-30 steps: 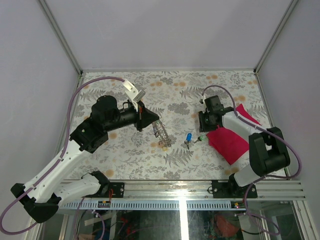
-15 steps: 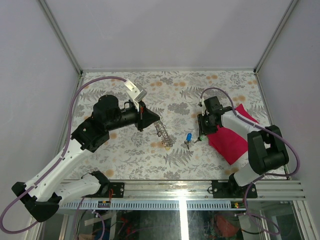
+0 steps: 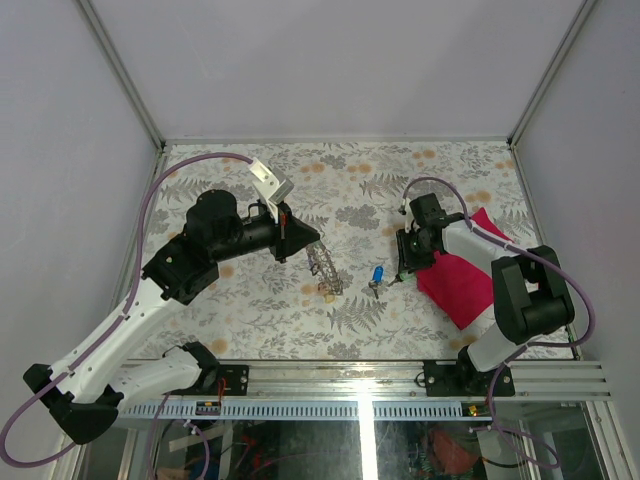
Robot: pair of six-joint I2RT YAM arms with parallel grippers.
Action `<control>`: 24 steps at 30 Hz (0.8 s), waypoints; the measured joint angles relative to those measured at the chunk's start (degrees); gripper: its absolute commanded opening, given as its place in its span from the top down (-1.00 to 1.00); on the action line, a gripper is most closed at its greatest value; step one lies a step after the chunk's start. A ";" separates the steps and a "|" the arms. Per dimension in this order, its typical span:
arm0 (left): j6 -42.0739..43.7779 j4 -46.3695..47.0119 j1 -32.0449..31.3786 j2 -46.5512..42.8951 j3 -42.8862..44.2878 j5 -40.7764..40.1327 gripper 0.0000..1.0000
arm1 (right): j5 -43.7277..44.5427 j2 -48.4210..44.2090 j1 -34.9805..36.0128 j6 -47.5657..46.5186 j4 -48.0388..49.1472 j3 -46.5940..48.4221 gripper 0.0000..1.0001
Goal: Put the keys on the keyring
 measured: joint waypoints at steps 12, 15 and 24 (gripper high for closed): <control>-0.33 0.00 0.00 0.02 0.00 0.55 1.00 | -1.09 1.46 -0.74 0.48 1.62 -1.38 0.41; -0.33 0.00 0.00 0.02 0.00 0.57 1.00 | -1.55 1.55 -1.16 0.74 2.16 -1.51 0.51; -0.35 0.00 0.00 0.02 0.00 0.59 1.00 | -2.49 1.64 -1.53 1.27 3.52 -1.95 0.89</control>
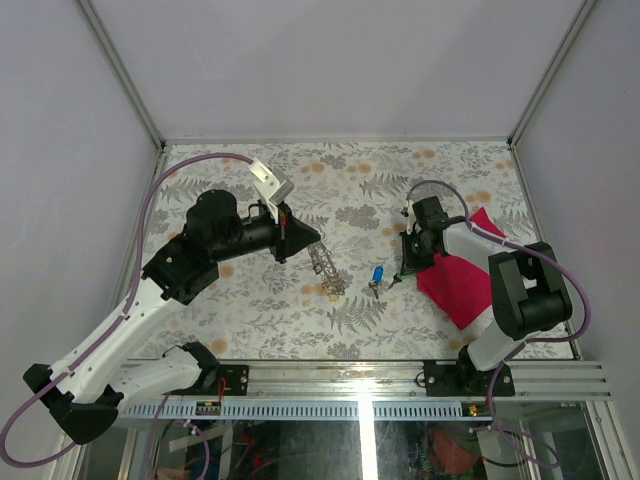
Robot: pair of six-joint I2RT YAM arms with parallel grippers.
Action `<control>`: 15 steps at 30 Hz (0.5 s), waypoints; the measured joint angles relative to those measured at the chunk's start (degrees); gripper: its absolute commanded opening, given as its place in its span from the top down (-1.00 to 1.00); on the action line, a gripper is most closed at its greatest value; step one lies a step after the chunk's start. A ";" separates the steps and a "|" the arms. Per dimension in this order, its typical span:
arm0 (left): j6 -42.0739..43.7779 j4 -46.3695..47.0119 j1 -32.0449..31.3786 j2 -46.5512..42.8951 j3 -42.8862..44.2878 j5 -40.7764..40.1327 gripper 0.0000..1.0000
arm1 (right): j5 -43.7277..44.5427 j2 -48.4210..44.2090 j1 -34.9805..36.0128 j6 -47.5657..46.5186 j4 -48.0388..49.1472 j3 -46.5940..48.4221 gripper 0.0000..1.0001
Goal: Put the keys on the keyring
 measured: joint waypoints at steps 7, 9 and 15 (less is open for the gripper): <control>0.02 0.00 0.00 0.00 0.00 0.00 1.00 | -0.07 -0.07 -0.07 0.07 0.37 -0.22 1.00; 0.00 0.00 0.00 0.00 0.00 0.00 1.00 | -0.07 -0.15 -0.07 0.07 0.35 -0.22 1.00; 0.00 0.00 0.00 0.31 0.00 0.24 1.00 | -0.04 -1.77 -0.07 0.02 -0.15 -0.20 1.00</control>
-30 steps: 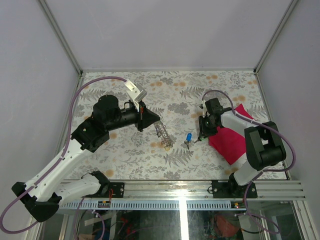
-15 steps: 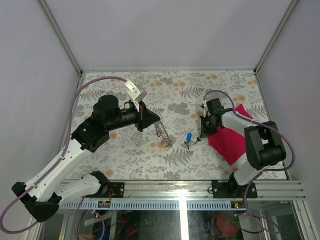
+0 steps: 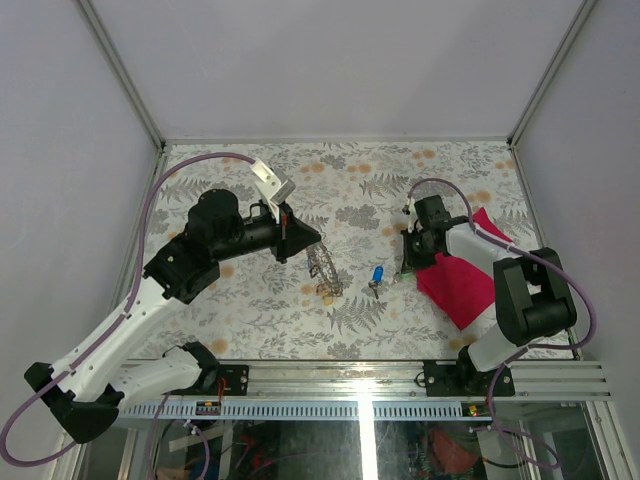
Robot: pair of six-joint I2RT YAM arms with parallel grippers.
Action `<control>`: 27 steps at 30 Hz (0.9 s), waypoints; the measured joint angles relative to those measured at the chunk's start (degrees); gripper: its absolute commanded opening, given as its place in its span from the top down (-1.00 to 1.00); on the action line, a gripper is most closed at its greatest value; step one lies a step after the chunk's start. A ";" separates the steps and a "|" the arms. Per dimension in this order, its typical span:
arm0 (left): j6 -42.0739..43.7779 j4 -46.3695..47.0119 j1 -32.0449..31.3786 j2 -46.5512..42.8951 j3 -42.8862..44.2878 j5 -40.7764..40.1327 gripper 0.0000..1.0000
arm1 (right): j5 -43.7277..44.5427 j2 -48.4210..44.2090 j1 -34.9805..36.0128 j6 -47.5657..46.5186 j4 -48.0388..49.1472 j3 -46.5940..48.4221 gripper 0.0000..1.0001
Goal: Put the keys on the keyring
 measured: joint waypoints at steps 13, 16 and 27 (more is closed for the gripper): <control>-0.04 0.02 0.00 0.44 0.04 0.22 1.00 | 0.00 -4.17 0.00 -1.25 -1.77 0.28 1.00; -0.04 0.07 0.00 0.63 0.11 0.42 1.00 | 0.00 -6.12 0.00 -1.57 -2.45 0.87 1.00; -0.42 0.11 0.00 1.27 0.11 1.09 1.00 | -3.08 -13.00 0.07 -1.92 -4.96 3.21 1.00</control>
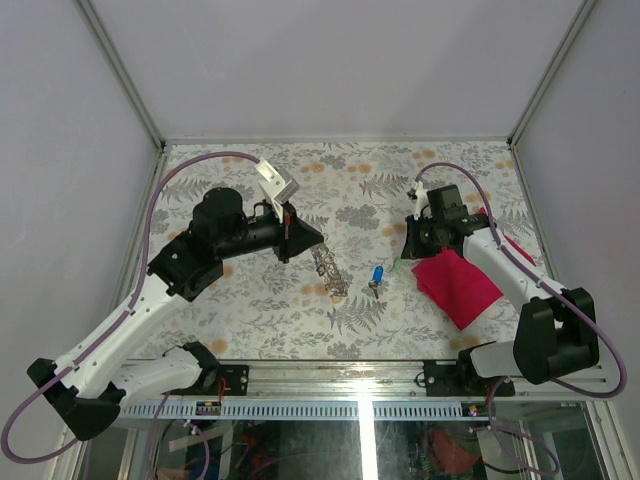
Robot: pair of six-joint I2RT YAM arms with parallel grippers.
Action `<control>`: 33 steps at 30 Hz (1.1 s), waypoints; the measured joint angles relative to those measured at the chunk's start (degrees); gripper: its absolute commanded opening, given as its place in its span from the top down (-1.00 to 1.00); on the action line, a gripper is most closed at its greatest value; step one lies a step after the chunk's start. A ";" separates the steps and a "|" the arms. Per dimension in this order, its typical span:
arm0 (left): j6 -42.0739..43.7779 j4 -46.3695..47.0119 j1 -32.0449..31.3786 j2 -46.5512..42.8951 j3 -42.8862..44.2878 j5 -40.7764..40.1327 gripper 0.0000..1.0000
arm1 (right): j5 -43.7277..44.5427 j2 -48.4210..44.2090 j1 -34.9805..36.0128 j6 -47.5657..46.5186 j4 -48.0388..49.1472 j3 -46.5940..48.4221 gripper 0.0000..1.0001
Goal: Put the keys on the keyring
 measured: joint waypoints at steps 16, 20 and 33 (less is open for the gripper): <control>-0.72 0.13 0.00 1.73 0.00 1.25 1.00 | 4.68 0.52 5.51 -1.27 -17.20 2.43 1.00; -0.92 0.24 0.00 2.05 0.00 1.55 1.00 | 7.37 5.27 5.97 -1.53 -17.64 3.41 1.00; -1.11 0.20 0.00 1.42 0.00 1.53 1.00 | 10.78 16.44 6.01 -1.92 -10.38 7.13 1.00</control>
